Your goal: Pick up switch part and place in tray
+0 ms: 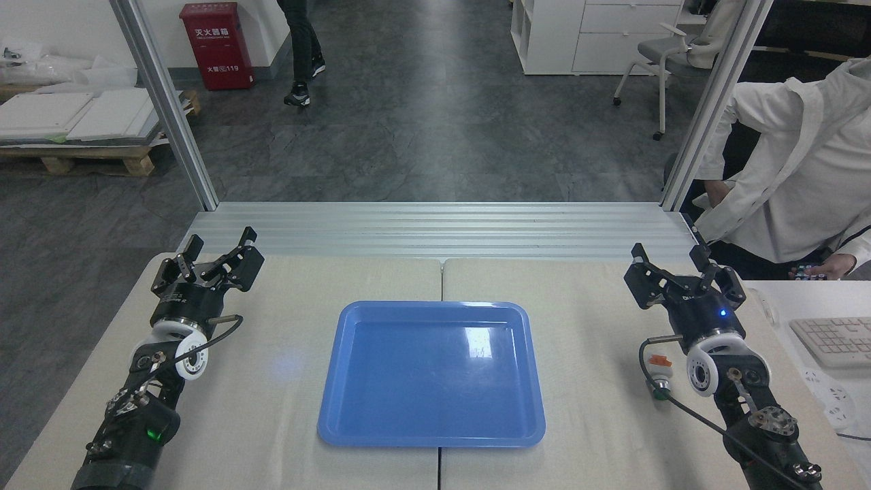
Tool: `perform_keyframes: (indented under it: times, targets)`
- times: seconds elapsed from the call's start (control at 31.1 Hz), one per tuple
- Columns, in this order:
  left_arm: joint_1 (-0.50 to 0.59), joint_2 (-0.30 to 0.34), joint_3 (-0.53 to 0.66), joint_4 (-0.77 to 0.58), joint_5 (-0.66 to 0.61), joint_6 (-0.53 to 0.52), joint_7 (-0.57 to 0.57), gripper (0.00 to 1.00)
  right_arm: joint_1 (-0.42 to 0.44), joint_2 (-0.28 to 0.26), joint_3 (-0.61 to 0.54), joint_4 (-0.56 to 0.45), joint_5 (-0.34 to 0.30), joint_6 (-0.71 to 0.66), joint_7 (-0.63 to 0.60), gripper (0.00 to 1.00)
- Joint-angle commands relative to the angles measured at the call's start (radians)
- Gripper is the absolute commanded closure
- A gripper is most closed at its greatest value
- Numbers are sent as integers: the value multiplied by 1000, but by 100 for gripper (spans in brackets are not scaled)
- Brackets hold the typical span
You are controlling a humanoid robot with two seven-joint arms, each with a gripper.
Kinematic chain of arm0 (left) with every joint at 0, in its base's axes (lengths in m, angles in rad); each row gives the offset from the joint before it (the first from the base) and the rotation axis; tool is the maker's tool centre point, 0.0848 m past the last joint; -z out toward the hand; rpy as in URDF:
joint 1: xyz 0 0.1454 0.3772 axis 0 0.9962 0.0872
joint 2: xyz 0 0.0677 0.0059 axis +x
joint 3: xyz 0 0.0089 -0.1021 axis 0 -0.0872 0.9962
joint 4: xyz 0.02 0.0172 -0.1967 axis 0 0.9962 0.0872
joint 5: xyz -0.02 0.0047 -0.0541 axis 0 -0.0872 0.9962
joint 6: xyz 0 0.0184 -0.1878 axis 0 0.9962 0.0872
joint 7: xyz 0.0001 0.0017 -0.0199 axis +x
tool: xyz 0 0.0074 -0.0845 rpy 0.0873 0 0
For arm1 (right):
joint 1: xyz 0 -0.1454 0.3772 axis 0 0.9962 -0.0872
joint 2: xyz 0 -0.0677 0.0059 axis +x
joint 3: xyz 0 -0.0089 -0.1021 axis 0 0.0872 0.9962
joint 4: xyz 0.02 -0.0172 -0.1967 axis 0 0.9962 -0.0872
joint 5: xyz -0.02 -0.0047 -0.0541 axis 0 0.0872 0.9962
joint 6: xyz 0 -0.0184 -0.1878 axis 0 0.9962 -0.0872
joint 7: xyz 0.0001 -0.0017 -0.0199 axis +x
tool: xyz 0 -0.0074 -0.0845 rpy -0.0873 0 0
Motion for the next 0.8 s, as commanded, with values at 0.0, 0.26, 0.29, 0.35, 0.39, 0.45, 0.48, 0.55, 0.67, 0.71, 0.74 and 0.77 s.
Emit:
perform_keyframes:
  times: [0.0,0.26,0.29,0.35,0.39,0.45,0.48,0.55,0.67,0.71,0.74,0.77]
  targets:
    - [0,0,0,3,-5,1,-5,0,-2,21,2,2,-2,34,21,3]
    - [-2,0,0,2,0,0,-8,0,-5,16,2,-4,-1,56,48,3]
    - [-2,0,0,2,0,0,-8,0,-5,16,5,-6,1,57,48,3]
    - [-2,0,0,2,0,0,-8,0,-5,16,5,-8,1,60,48,3]
    - [-2,0,0,2,0,0,-8,0,-5,16,5,-9,1,62,48,3]
    - [-2,0,0,2,0,0,-8,0,-5,16,6,-8,2,63,48,3]
    - [-2,0,0,2,0,0,-8,0,-5,16,5,-9,2,63,48,3]
    - [-2,0,0,2,0,0,-8,0,-5,16,5,-9,1,63,48,3]
    - [-2,0,0,2,0,0,-8,0,-5,14,3,-9,1,63,48,3]
    - [-2,0,0,2,0,0,-8,0,-5,14,3,-9,1,63,48,3]
    - [-2,0,0,2,0,0,-8,0,-5,13,5,-9,1,63,49,3]
    - [-2,0,0,2,0,0,-8,0,-5,13,5,-9,1,63,49,3]
